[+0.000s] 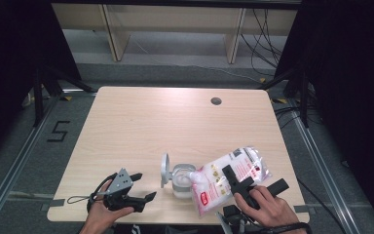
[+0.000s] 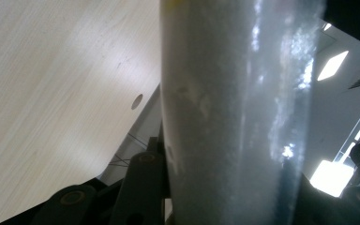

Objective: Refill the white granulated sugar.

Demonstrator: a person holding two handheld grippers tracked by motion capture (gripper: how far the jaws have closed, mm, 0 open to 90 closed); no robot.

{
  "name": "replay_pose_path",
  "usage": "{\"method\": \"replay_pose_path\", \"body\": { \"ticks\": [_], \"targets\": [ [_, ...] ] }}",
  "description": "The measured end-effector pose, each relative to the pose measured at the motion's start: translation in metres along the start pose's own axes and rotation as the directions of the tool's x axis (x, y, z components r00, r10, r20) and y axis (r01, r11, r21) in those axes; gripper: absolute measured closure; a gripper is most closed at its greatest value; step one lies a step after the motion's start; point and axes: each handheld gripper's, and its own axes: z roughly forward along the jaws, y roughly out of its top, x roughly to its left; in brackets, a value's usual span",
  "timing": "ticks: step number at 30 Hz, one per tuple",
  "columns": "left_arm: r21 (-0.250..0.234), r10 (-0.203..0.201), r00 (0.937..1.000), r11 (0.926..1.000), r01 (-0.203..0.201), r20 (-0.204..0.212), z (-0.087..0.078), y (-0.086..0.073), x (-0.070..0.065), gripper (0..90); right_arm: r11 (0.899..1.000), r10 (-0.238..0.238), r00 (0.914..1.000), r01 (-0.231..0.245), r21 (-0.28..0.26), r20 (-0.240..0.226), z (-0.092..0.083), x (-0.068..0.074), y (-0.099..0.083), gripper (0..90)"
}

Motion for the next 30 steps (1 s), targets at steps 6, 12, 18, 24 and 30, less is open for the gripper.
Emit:
{"method": "replay_pose_path", "body": {
  "ticks": [6, 12, 18, 24, 30],
  "targets": [
    [-0.006, -0.007, 1.0000, 1.0000, 0.007, -0.001, 0.0006, 0.0000, -0.0005, 18.8, 1.000, 0.008, 0.9999, -0.008, -0.002, 0.008, -0.0006, -0.0004, -0.0010, 72.8],
    [-0.006, -0.007, 1.0000, 1.0000, 0.007, 0.000, 0.0005, -0.0001, -0.0004, 18.7, 1.000, 0.003, 1.0000, -0.003, 0.001, 0.003, -0.0009, -0.0008, -0.0016, 72.9],
    [-0.005, -0.006, 1.0000, 1.0000, 0.006, -0.002, 0.0005, 0.0000, -0.0006, 18.7, 1.000, 0.003, 1.0000, -0.003, 0.001, 0.004, -0.0011, -0.0007, -0.0018, 72.9],
    [-0.005, -0.006, 1.0000, 1.0000, 0.006, -0.003, 0.0005, 0.0000, -0.0006, 18.7, 1.000, 0.010, 0.9999, -0.010, 0.006, 0.003, -0.0016, -0.0006, -0.0022, 72.9],
    [-0.009, -0.002, 1.0000, 1.0000, 0.002, 0.002, 0.0007, 0.0000, -0.0003, 18.8, 1.000, 0.001, 1.0000, -0.001, 0.004, 0.006, -0.0015, -0.0009, -0.0022, 73.0]
  ]
}}
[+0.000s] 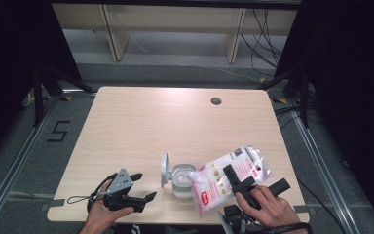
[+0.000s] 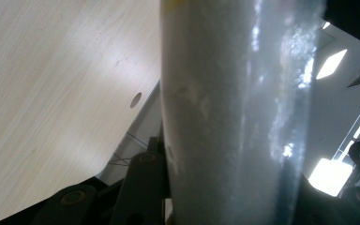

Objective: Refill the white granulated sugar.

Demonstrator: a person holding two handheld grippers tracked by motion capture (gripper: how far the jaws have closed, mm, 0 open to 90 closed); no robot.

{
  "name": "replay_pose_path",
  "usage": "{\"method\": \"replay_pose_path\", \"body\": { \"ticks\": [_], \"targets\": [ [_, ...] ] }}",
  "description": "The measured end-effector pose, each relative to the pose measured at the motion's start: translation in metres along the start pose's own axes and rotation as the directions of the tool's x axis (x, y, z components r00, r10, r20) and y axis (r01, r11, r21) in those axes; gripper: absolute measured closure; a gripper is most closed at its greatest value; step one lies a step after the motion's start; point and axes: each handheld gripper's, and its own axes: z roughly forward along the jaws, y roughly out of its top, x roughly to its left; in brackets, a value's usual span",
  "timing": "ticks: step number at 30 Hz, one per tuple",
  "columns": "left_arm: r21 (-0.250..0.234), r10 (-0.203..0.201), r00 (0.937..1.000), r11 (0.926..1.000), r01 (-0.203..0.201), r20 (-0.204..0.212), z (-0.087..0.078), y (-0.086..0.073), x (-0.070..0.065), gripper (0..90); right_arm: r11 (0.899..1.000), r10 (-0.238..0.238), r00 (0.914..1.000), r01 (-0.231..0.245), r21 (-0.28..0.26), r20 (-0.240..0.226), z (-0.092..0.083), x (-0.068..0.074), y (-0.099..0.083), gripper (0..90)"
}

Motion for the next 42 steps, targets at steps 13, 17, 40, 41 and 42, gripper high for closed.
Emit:
{"method": "replay_pose_path", "body": {
  "ticks": [13, 17, 40, 41, 42],
  "targets": [
    [0.002, -0.001, 1.0000, 1.0000, 0.001, -0.002, -0.0002, 0.0001, -0.0001, 18.8, 1.000, -0.004, 1.0000, 0.004, 0.001, 0.001, -0.0008, -0.0008, 0.0008, 73.0],
    [0.003, -0.004, 1.0000, 1.0000, 0.004, -0.005, -0.0003, 0.0000, -0.0003, 18.8, 1.000, -0.004, 1.0000, 0.004, -0.002, 0.002, -0.0009, -0.0007, 0.0016, 73.1],
    [0.012, 0.005, 1.0000, 0.9999, -0.005, -0.004, -0.0008, 0.0000, 0.0006, 18.8, 1.000, -0.019, 0.9998, 0.019, -0.009, -0.008, 0.0016, 0.0008, 0.0063, 73.1],
    [0.012, 0.005, 1.0000, 0.9999, -0.005, -0.004, -0.0008, 0.0000, 0.0006, 18.8, 1.000, -0.021, 0.9997, 0.021, -0.008, -0.009, 0.0016, 0.0008, 0.0061, 73.2],
    [0.012, 0.005, 1.0000, 0.9999, -0.005, -0.004, -0.0008, 0.0000, 0.0007, 18.8, 1.000, -0.023, 0.9997, 0.023, -0.007, -0.009, 0.0017, 0.0008, 0.0061, 73.2]
  ]
}}
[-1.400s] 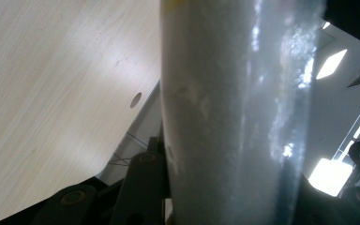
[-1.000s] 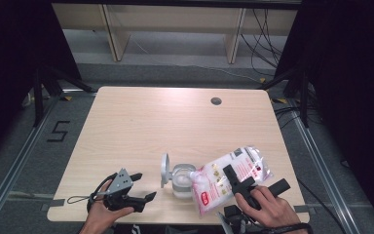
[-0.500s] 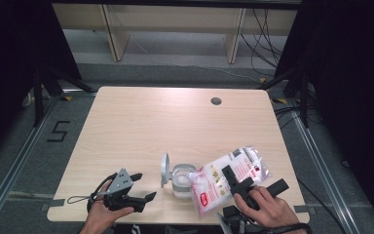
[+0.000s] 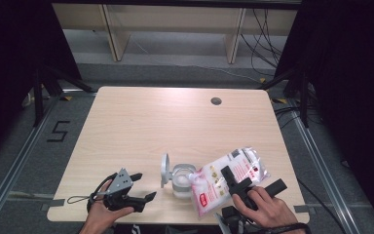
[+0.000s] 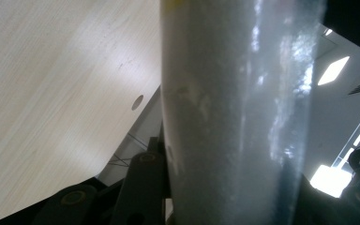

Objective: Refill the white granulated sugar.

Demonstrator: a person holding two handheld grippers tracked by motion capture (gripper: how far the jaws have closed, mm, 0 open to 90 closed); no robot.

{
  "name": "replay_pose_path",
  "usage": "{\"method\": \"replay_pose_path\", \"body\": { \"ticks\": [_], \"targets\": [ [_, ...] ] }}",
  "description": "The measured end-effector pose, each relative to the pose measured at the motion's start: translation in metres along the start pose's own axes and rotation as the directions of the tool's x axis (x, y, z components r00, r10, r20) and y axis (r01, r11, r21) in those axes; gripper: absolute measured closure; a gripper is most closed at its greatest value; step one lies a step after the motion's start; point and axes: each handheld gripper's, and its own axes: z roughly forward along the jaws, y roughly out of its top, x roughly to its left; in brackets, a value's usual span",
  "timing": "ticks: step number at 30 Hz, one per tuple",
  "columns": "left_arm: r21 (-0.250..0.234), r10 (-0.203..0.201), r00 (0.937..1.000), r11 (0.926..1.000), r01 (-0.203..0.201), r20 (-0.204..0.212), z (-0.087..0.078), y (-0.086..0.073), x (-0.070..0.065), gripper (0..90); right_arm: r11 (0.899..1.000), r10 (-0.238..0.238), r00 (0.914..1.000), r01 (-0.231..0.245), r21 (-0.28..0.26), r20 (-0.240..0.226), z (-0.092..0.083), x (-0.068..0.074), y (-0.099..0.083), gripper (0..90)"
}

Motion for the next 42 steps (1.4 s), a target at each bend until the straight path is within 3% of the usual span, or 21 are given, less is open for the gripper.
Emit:
{"method": "replay_pose_path", "body": {
  "ticks": [13, 16, 18, 19, 22, 30, 31, 33, 42],
  "targets": [
    [-0.009, -0.008, 1.0000, 0.9999, 0.008, -0.001, 0.0006, 0.0000, -0.0010, 18.8, 1.000, -0.001, 0.9999, 0.001, 0.003, -0.012, -0.0003, 0.0000, 0.0005, 73.4],
    [-0.004, 0.007, 1.0000, 1.0000, -0.007, 0.006, 0.0005, 0.0000, 0.0005, 18.8, 0.999, -0.033, 0.9993, 0.033, 0.008, -0.018, -0.0007, -0.0020, -0.0001, 73.5],
    [-0.004, 0.005, 1.0000, 1.0000, -0.005, 0.006, 0.0005, 0.0000, 0.0004, 18.8, 1.000, -0.004, 0.9999, 0.004, 0.005, -0.012, -0.0005, -0.0004, 0.0005, 73.6],
    [-0.004, 0.006, 1.0000, 1.0000, -0.006, 0.006, 0.0005, 0.0000, 0.0004, 18.8, 0.999, -0.038, 0.9990, 0.038, 0.009, -0.022, -0.0008, -0.0023, 0.0000, 73.6],
    [-0.004, 0.006, 1.0000, 1.0000, -0.006, 0.006, 0.0005, 0.0000, 0.0004, 18.8, 1.000, -0.011, 0.9999, 0.011, 0.000, -0.013, -0.0005, -0.0007, 0.0008, 73.7],
    [-0.004, 0.007, 1.0000, 1.0000, -0.007, 0.006, 0.0005, 0.0000, 0.0005, 18.8, 1.000, -0.005, 0.9998, 0.005, 0.002, -0.019, -0.0007, -0.0013, 0.0014, 73.9],
    [-0.004, 0.006, 1.0000, 1.0000, -0.006, 0.006, 0.0005, 0.0000, 0.0004, 18.8, 0.999, -0.034, 0.9990, 0.034, 0.003, -0.028, -0.0011, -0.0029, 0.0006, 74.0],
    [0.000, 0.007, 1.0000, 1.0000, -0.007, 0.001, 0.0001, 0.0002, 0.0002, 18.8, 1.000, -0.009, 0.9999, 0.009, -0.003, -0.013, -0.0010, -0.0017, 0.0008, 74.1],
    [-0.001, 0.000, 1.0000, 1.0000, 0.000, 0.000, 0.0000, 0.0000, -0.0001, 18.8, 1.000, -0.001, 0.9999, 0.001, -0.001, -0.015, -0.0014, -0.0018, 0.0001, 75.0]
  ]
}}
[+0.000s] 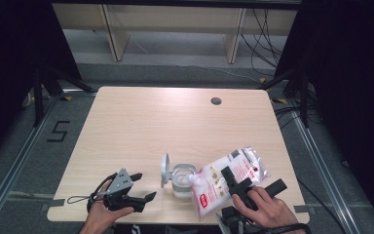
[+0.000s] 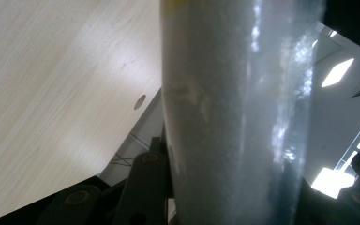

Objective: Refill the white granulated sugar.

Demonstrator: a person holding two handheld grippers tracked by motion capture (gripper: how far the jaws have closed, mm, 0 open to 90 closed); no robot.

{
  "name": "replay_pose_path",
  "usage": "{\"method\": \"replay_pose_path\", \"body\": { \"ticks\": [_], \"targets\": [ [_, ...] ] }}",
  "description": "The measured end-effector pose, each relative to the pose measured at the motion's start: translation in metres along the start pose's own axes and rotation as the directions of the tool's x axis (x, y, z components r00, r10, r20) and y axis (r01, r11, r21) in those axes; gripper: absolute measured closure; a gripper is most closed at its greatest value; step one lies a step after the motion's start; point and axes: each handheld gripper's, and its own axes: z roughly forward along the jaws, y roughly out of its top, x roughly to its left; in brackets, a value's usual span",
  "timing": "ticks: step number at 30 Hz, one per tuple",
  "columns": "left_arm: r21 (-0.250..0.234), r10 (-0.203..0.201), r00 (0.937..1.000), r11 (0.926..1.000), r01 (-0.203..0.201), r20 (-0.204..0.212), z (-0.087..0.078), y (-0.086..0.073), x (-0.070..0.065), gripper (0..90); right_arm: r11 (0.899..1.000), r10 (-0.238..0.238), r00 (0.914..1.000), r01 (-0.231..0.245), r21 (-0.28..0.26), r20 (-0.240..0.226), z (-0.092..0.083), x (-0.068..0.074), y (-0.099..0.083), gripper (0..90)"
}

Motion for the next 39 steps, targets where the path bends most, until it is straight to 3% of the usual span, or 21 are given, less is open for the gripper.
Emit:
{"method": "replay_pose_path", "body": {
  "ticks": [13, 20, 21, 22, 26, 30, 31, 39],
  "targets": [
    [-0.008, -0.010, 1.0000, 0.9999, 0.010, 0.001, 0.0006, -0.0001, -0.0007, 18.8, 1.000, 0.009, 0.9999, -0.009, -0.007, 0.003, -0.0007, -0.0005, -0.0014, 76.2],
    [0.000, 0.025, 0.9997, 0.9997, -0.025, 0.002, -0.0003, 0.0005, 0.0017, 18.8, 1.000, 0.010, 0.9999, -0.010, -0.001, 0.004, -0.0010, -0.0003, -0.0027, 76.5],
    [-0.005, -0.007, 1.0000, 1.0000, 0.007, 0.000, 0.0003, -0.0002, -0.0004, 18.8, 1.000, 0.011, 0.9999, -0.011, -0.001, 0.004, -0.0010, -0.0002, -0.0029, 76.5],
    [-0.006, -0.007, 1.0000, 1.0000, 0.007, -0.001, 0.0002, -0.0001, -0.0004, 18.8, 1.000, 0.011, 0.9999, -0.011, -0.002, 0.003, -0.0011, -0.0003, -0.0031, 76.6],
    [-0.003, 0.027, 0.9996, 0.9996, -0.027, 0.001, -0.0003, 0.0006, 0.0018, 18.8, 1.000, 0.016, 0.9999, -0.016, 0.001, 0.000, -0.0013, -0.0002, -0.0033, 76.7],
    [-0.002, 0.023, 0.9997, 0.9997, -0.023, 0.002, -0.0004, 0.0006, 0.0015, 18.8, 1.000, 0.018, 0.9998, -0.018, 0.001, -0.001, -0.0012, -0.0004, -0.0036, 77.0],
    [-0.004, 0.000, 1.0000, 1.0000, 0.000, 0.000, -0.0001, 0.0001, 0.0001, 18.8, 1.000, 0.017, 0.9999, -0.017, 0.000, -0.002, -0.0012, -0.0005, -0.0038, 77.0],
    [-0.005, -0.007, 1.0000, 1.0000, 0.007, 0.000, 0.0002, 0.0000, -0.0004, 18.8, 1.000, 0.013, 0.9999, -0.013, 0.001, 0.005, -0.0012, 0.0000, -0.0051, 77.4]
  ]
}}
